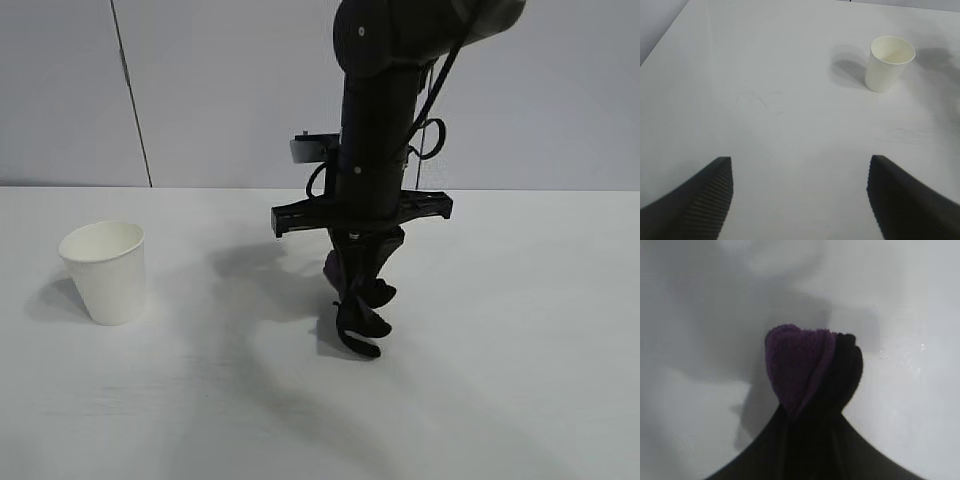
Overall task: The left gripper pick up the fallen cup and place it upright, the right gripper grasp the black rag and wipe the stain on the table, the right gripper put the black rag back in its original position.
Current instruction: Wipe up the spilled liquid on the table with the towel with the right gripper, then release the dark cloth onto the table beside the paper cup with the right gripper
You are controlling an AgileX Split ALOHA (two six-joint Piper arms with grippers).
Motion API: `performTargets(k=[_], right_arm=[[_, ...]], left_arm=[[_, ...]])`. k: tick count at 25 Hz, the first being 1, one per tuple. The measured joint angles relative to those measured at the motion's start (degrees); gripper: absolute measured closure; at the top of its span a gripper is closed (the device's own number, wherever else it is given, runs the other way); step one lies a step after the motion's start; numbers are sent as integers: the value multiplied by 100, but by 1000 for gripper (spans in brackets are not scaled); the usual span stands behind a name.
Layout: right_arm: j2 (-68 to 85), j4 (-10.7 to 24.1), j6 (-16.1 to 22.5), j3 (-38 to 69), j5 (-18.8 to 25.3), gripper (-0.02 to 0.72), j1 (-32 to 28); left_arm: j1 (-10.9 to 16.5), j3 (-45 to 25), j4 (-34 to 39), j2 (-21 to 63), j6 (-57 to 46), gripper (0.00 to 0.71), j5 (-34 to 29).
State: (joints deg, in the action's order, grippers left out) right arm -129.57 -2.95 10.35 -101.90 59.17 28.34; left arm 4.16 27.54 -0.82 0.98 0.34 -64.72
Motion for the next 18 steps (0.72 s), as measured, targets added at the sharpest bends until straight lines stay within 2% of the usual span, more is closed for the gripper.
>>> performTargets(k=[4, 15, 17, 18], right_arm=[[-66, -203, -54, 0, -16, 604, -7], [-118, -314, -54, 6, 7, 601, -7], [-118, -369, -59, 6, 28, 540, -7], [-118, -383, -58, 6, 28, 473, -7]], left_arm=[[0, 0, 0, 0, 0, 171, 0], [0, 0, 0, 0, 0, 171, 0], [0, 0, 0, 0, 0, 171, 0], [0, 0, 0, 0, 0, 171, 0]])
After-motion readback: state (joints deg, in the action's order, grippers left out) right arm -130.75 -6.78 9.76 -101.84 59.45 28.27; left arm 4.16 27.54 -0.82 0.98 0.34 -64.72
